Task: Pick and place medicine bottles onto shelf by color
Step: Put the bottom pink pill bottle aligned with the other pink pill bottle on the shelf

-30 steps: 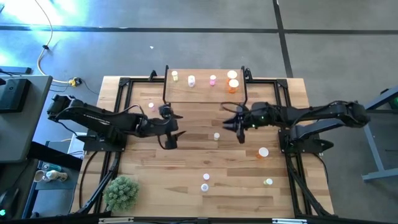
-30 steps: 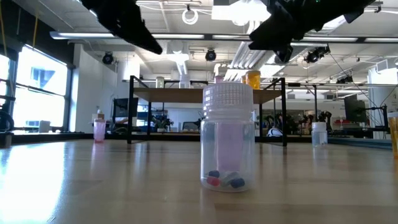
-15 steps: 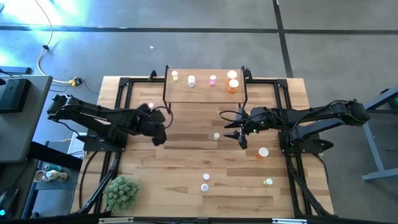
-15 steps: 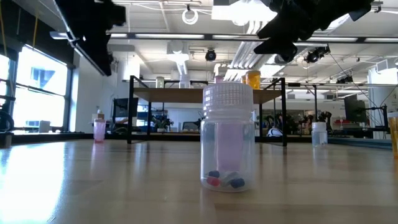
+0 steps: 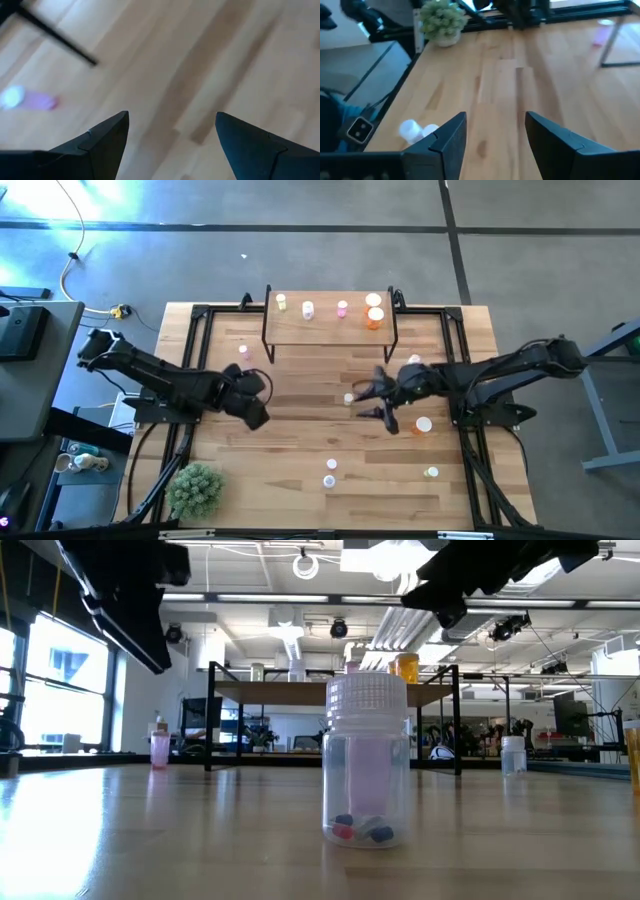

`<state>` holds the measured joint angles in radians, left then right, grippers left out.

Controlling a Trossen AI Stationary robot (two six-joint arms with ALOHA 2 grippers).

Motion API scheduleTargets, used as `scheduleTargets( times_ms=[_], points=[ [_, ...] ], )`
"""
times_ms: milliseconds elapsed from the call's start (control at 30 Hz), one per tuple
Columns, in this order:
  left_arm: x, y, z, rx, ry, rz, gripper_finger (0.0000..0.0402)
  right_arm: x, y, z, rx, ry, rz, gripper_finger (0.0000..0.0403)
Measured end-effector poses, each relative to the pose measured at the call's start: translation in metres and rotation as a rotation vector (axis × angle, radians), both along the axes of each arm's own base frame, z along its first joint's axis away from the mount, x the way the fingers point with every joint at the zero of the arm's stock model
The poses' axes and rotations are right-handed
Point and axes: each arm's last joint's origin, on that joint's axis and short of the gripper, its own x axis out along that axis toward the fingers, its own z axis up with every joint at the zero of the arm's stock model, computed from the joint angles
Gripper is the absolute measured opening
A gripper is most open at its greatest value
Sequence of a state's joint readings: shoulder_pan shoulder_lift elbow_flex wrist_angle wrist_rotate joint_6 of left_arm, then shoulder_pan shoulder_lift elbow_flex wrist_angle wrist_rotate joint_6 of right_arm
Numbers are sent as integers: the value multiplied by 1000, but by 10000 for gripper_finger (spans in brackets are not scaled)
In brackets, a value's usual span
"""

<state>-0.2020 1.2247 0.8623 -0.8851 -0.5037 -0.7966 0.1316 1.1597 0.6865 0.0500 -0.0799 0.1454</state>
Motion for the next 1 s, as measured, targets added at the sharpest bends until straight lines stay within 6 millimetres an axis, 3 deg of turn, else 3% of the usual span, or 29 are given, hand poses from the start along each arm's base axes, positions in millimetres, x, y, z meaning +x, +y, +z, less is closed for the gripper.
scheduleTargets(
  times_ms=[267,567,1000],
  points=[
    [6,-16,4,-5,-87,-99,289,20,26,-19,29,-13,65,194],
    [10,-19,6,-21,-136,-109,289,45,53,-43,58,-117,193,193],
    [10,-19,6,-24,-138,-109,289,63,72,-86,-51,-172,366,193]
  ],
)
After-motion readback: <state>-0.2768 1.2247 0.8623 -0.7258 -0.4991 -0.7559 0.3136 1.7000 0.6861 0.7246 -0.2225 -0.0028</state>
